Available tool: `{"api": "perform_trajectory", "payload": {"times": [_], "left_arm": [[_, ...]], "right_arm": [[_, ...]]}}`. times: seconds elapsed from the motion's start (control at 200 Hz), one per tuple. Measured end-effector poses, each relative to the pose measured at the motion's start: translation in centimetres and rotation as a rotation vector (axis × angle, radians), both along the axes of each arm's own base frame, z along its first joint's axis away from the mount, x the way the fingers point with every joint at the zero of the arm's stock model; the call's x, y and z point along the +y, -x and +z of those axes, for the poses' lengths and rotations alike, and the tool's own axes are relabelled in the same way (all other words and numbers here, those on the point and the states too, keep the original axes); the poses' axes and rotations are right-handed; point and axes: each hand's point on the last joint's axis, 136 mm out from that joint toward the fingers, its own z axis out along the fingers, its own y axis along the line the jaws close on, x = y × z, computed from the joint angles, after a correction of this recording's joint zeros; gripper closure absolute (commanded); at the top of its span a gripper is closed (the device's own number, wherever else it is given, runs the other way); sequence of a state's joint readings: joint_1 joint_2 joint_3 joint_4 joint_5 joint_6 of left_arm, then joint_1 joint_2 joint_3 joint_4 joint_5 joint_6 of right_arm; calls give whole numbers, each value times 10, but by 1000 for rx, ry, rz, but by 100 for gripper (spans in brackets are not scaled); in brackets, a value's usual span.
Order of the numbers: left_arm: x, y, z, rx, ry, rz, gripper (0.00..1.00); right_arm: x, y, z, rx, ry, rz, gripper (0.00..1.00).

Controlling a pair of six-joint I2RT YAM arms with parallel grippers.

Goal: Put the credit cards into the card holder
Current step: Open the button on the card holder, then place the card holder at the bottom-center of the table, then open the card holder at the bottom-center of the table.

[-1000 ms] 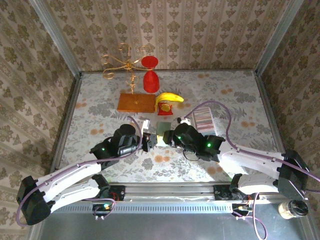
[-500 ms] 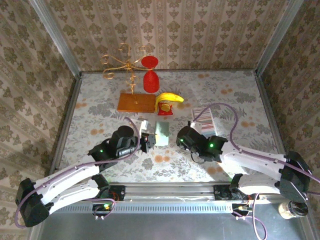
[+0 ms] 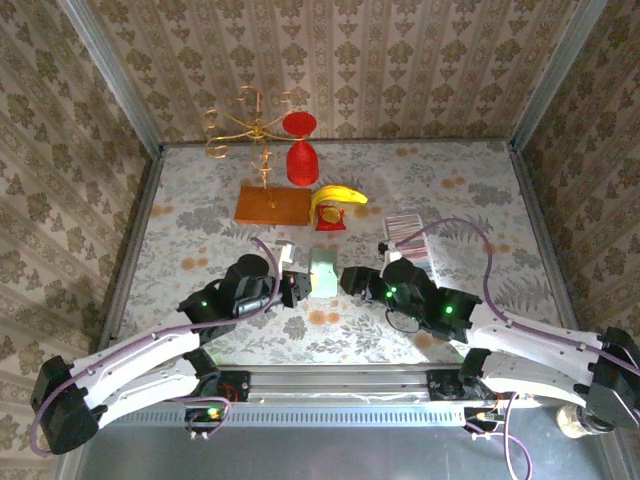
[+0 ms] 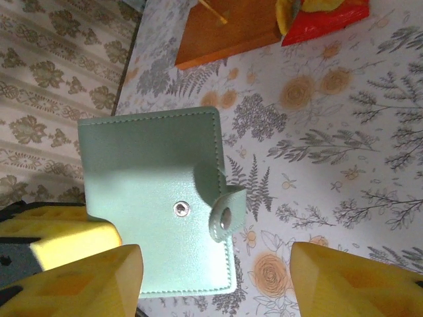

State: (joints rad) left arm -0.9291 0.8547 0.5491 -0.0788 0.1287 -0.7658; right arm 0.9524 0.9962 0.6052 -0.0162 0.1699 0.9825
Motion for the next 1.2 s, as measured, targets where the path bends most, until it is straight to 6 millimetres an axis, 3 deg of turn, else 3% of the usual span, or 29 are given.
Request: {"api": "perform_trajectory", "payload": {"times": [0.11,0.195,0.48,0.69,0.77,0.935,1.2], "left_arm": [[-1,3,3,11,19,-11,97],[-1,6,9,13,42,-16,97],[2,9,24,8,96,-11,96],[1,10,26,31,118,-6,96],[-1,10,27,40,136,-5,95],[0,13,4,93,138,8,88],[-4,26,-61,224,49,7,76]], "right_arm": [[5,-3,2,5,1,1,48],[8,-5,4,9,-2,-5,59],[10,-10,2,31,31,-14,72],[9,-10,-1,42,43,-16,100],[8,-9,-3,49,44,-19,100],[7,-7,-14,76,49,-20,100],[2,8,-80,204,105,-10,100]]}}
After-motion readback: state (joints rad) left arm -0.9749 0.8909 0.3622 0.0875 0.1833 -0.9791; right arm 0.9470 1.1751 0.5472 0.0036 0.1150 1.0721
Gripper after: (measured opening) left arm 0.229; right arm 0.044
